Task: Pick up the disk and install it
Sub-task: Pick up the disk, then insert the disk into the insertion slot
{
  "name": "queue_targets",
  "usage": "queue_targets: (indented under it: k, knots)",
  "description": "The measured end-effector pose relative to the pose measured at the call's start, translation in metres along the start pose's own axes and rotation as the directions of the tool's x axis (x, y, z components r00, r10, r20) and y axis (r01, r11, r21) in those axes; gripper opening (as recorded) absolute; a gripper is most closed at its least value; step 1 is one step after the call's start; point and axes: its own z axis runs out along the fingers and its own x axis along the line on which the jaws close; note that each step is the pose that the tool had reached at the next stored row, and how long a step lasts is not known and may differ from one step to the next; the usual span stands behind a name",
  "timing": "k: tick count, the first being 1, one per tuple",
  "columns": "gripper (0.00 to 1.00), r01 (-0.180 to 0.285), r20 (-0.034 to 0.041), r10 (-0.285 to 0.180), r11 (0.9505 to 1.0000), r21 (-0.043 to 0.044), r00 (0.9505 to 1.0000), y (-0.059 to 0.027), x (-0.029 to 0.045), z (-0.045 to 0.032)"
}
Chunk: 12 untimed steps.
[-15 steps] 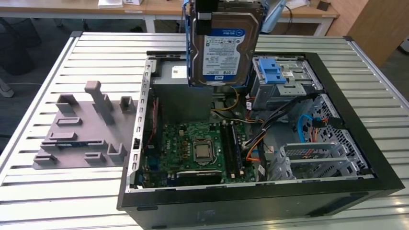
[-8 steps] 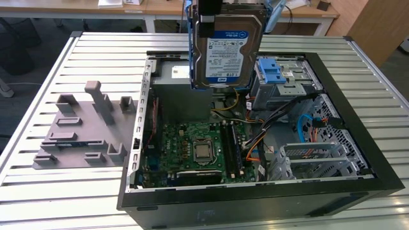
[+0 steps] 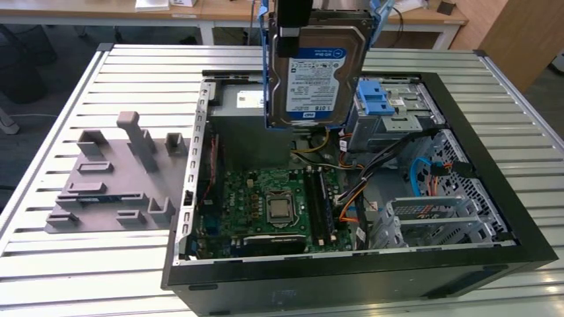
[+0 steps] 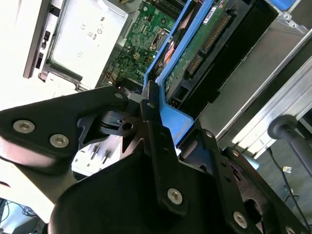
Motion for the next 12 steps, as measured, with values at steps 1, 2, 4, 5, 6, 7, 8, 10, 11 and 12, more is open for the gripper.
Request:
queue_targets:
  k: [1,2,4,5,6,7,8,10,11,12]
  knots:
    - [0.36,0.0,0.0,0.0,1.0,0.0,1.0,-0.0005,0.0004,0.0001]
    - [0.36,0.0,-0.0002,0.0,1.0,-0.0001,1.0,-0.001,0.0006,0.0002]
    - [0.36,0.0,-0.0001,0.0,1.0,-0.0001,1.0,-0.0021,0.0013,0.0004]
    - [0.36,0.0,-0.0001,0.0,1.0,-0.0001,1.0,-0.0027,0.0018,0.0005]
    - [0.36,0.0,-0.0002,0.0,1.0,-0.0001,1.0,-0.0032,0.0022,0.0006]
    - [0.36,0.0,-0.0002,0.0,1.0,-0.0001,1.0,-0.0038,0.0025,0.0008]
    - [0.36,0.0,-0.0002,0.0,1.0,-0.0001,1.0,-0.0044,0.0029,0.0009]
    - [0.36,0.0,-0.0001,0.0,1.0,-0.0001,1.0,-0.0061,0.0037,0.0011]
    - [0.36,0.0,-0.0001,0.0,1.0,-0.0001,1.0,-0.007,0.0042,0.0012]
    - [0.36,0.0,-0.0002,0.0,1.0,-0.0001,1.0,-0.0082,0.0047,0.0013]
